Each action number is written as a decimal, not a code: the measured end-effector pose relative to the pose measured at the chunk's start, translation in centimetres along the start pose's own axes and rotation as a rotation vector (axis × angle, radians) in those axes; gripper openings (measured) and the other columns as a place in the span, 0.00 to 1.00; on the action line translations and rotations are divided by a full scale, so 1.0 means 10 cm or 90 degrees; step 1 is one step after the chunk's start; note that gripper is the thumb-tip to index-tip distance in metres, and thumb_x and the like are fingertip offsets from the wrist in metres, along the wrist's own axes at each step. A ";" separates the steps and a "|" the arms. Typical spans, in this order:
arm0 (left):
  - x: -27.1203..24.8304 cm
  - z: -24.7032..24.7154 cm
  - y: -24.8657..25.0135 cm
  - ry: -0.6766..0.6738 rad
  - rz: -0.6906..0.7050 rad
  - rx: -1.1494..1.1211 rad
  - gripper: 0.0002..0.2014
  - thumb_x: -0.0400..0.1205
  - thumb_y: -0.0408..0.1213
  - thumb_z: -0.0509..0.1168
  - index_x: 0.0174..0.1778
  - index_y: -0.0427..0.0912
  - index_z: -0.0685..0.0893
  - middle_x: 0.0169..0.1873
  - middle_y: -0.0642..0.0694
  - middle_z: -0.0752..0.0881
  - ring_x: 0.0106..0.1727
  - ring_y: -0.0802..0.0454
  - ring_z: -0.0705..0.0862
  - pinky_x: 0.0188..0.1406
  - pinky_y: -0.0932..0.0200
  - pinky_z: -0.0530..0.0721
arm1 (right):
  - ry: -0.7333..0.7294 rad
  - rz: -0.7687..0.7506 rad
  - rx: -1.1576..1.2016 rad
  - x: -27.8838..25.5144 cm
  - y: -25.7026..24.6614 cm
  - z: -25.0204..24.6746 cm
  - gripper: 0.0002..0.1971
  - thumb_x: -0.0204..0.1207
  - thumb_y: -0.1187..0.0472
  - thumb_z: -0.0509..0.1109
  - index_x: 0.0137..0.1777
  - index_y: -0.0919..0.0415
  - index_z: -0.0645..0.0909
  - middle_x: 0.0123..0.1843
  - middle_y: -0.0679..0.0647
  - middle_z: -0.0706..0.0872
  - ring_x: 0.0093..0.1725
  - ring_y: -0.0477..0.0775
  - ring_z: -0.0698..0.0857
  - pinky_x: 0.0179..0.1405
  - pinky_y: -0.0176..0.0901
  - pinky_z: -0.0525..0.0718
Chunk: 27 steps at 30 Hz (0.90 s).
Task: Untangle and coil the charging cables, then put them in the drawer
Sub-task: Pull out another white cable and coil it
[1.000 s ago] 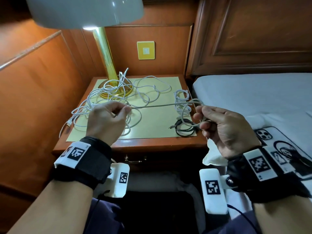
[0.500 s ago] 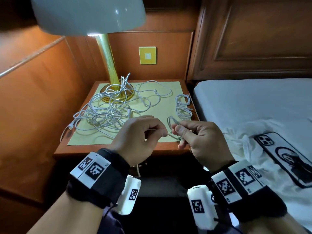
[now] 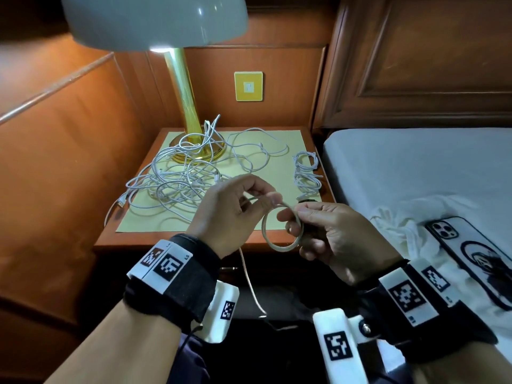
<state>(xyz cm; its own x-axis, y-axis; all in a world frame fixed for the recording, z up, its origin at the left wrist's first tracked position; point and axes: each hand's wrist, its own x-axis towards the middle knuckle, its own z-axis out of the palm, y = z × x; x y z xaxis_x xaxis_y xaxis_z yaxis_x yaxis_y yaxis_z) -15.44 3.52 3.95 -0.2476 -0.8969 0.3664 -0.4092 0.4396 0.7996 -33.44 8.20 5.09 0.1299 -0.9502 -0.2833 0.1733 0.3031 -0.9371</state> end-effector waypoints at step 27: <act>0.07 -0.32 -0.13 0.120 -0.121 0.198 0.04 0.81 0.35 0.73 0.44 0.48 0.92 0.34 0.65 0.85 0.34 0.69 0.81 0.36 0.82 0.73 | 0.217 -0.295 0.142 0.01 -0.07 -0.20 0.10 0.85 0.61 0.66 0.44 0.60 0.86 0.38 0.55 0.88 0.23 0.47 0.72 0.27 0.35 0.72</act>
<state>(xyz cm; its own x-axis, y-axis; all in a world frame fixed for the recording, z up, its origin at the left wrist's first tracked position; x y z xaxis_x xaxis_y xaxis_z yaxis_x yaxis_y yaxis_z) -12.30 2.20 4.68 0.0109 -0.9440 0.3297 -0.6855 0.2330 0.6898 -35.51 7.75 5.34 -0.3207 -0.9453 0.0599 0.3413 -0.1743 -0.9236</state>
